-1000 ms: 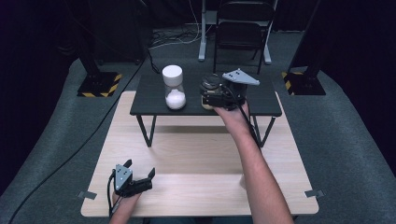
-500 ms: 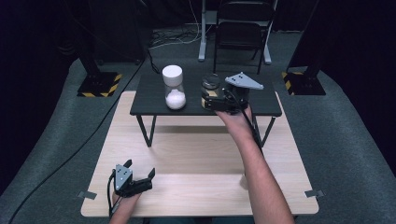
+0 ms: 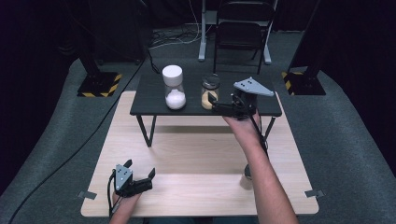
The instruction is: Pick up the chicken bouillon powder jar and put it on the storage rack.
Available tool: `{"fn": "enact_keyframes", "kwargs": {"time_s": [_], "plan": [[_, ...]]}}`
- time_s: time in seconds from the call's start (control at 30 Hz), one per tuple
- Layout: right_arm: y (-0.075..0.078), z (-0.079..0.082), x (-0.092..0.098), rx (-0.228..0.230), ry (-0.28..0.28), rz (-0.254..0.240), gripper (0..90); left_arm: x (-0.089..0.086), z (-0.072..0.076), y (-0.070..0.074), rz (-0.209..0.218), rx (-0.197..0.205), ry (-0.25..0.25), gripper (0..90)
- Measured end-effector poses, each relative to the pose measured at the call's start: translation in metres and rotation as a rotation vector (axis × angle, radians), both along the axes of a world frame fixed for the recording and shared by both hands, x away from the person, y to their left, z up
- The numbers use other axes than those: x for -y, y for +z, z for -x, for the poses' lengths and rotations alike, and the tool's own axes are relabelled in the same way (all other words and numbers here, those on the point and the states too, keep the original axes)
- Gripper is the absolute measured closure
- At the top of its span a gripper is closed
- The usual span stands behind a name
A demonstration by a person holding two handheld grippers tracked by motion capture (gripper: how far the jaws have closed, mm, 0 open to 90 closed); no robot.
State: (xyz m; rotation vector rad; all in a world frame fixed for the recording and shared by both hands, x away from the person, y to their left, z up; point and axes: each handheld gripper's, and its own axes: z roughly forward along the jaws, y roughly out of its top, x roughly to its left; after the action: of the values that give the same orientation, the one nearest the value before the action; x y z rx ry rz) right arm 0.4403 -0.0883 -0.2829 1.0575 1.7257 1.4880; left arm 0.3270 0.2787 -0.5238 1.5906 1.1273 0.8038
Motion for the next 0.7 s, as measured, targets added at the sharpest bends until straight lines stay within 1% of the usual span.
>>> {"fn": "enact_keyframes", "kwargs": {"time_s": [0.3, 0.7], "plan": [[-0.004, 0.019, 0.014, 0.018, -0.011, 0.017, 0.0, 0.000, 0.000, 0.000, 0.004, -0.002, -0.001, 0.2], [-0.013, 0.037, 0.034, 0.019, -0.028, 0.008, 0.0, 0.000, -0.001, 0.000, -0.002, -0.004, -0.003, 0.2]]}}
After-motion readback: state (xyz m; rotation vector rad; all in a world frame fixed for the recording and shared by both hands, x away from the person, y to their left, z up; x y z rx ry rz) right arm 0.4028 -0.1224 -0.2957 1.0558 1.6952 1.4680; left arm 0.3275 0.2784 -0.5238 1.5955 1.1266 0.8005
